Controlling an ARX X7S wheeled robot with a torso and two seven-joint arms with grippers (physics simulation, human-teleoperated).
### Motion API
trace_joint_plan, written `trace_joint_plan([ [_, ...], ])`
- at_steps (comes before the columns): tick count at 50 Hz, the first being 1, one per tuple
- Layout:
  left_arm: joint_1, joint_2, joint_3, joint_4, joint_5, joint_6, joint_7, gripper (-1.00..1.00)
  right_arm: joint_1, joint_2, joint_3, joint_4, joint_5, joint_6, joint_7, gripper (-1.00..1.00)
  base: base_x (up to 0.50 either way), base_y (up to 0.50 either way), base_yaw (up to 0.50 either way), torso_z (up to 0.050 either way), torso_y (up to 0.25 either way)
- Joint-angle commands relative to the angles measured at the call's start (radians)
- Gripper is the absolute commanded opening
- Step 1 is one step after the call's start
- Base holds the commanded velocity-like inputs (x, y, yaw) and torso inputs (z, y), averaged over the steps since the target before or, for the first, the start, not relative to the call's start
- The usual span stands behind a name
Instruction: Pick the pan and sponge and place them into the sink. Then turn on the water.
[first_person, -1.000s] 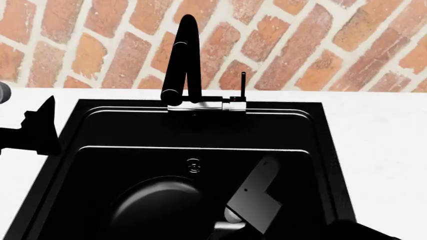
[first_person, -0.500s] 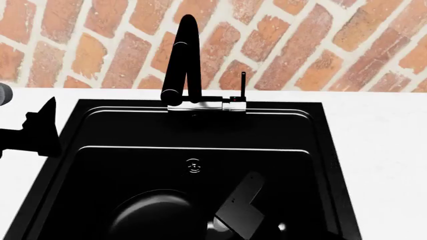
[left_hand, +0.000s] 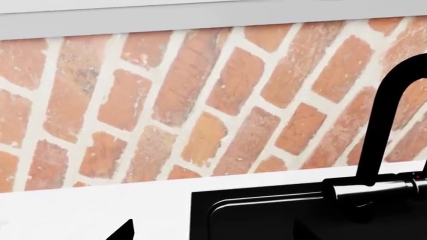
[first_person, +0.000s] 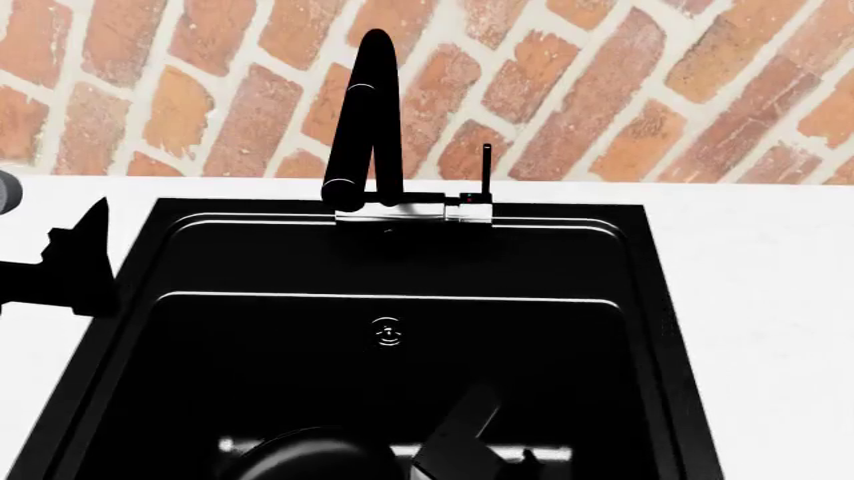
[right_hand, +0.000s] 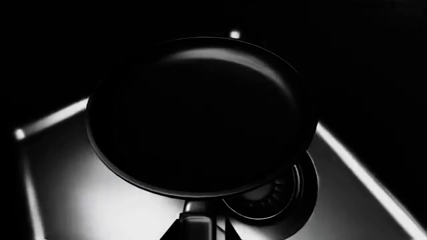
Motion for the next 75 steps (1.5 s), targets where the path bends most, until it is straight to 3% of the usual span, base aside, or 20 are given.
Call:
trace_joint_plan([
  [1,0.006,-0.005,-0.001,-0.001,-0.003,0.005,0.001,1.00,0.036,-0.079,-0.003,0.147,-0.018,-0.069,-0.039,-1.00,0.00,0.00,0.00,0.000,0.000],
  [27,0.019,-0.012,-0.003,-0.008,-0.007,0.023,0.004,1.00,0.061,-0.073,-0.033,0.130,-0.004,0.017,-0.069,-1.00,0.00,0.00,0.00,0.000,0.001],
  [28,0.020,-0.013,-0.003,-0.008,-0.007,0.023,0.004,1.00,0.060,-0.074,-0.034,0.132,-0.005,0.017,-0.069,1.00,0.00,0.00,0.00,0.000,0.000],
  [56,0.002,-0.014,0.008,-0.016,-0.010,0.022,-0.003,1.00,0.049,-0.059,-0.032,0.092,-0.048,-0.017,0.021,1.00,0.00,0.00,0.00,0.000,0.000],
  [57,-0.005,-0.014,0.007,-0.015,-0.012,0.019,-0.004,1.00,0.058,-0.028,-0.024,0.024,-0.032,0.025,0.036,1.00,0.00,0.00,0.00,0.000,0.000],
  [58,-0.003,-0.018,0.000,-0.014,-0.016,0.019,0.000,1.00,0.122,0.086,0.011,-0.126,0.064,0.175,0.065,1.00,0.00,0.00,0.00,0.000,0.000],
  [59,0.002,-0.021,0.000,-0.015,-0.015,0.025,0.002,1.00,0.144,0.128,0.042,-0.276,0.110,0.282,0.087,1.00,0.00,0.00,0.00,0.000,0.000],
  [75,0.002,-0.025,0.006,-0.017,-0.017,0.029,0.004,1.00,0.175,0.261,0.167,-0.555,0.251,0.416,0.197,1.00,0.00,0.00,0.00,0.000,0.000],
])
